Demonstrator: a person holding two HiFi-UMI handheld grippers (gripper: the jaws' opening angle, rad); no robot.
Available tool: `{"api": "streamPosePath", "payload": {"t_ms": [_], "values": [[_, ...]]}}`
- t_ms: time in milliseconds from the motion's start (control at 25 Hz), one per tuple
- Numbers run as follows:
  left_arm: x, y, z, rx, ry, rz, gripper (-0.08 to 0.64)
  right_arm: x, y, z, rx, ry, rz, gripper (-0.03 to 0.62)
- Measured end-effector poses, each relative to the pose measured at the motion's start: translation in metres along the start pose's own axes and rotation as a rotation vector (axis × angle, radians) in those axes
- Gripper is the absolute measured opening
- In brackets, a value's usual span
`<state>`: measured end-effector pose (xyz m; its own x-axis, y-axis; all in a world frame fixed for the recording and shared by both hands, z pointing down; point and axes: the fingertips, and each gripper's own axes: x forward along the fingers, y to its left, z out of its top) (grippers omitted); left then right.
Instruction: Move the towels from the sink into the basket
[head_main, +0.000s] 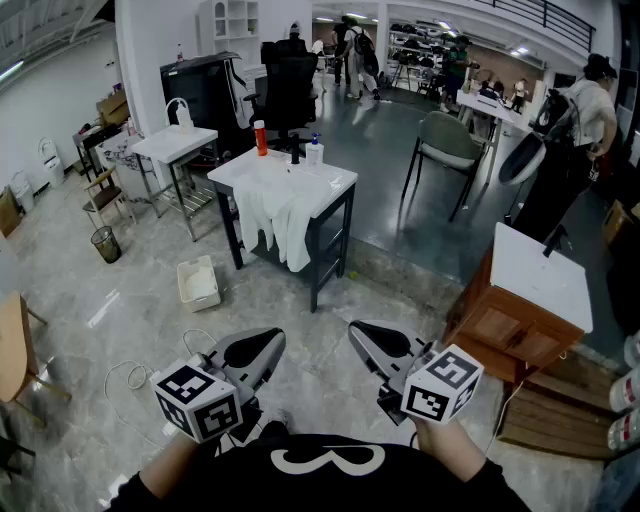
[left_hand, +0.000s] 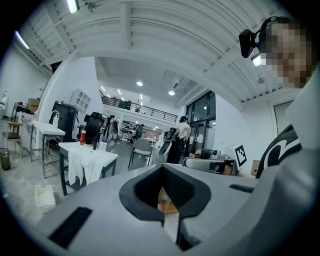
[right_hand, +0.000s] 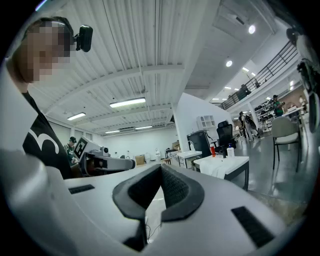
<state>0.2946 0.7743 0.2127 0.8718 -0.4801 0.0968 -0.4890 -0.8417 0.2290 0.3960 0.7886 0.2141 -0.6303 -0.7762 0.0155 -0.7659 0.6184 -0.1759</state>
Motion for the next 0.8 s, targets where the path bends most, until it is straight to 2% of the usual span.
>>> {"api": "streamPosePath", "payload": {"t_ms": [320, 440, 800], "values": [[0.011, 0.007, -0.002, -0.007, -0.004, -0.011, 0.005, 0.002, -0.010, -0.003, -0.009, 0.008, -0.019, 0.003], [0.020, 0.017, -0.005, -0.020, 0.012, -0.021, 0.005, 0.012, -0.019, -0.011, 0.000, 0.039, -0.024, 0.003], [0.047, 0.071, -0.005, -0.054, 0.054, -0.023, 0.005, 0.057, -0.053, -0.015, 0.016, 0.055, -0.043, 0.005]]}}
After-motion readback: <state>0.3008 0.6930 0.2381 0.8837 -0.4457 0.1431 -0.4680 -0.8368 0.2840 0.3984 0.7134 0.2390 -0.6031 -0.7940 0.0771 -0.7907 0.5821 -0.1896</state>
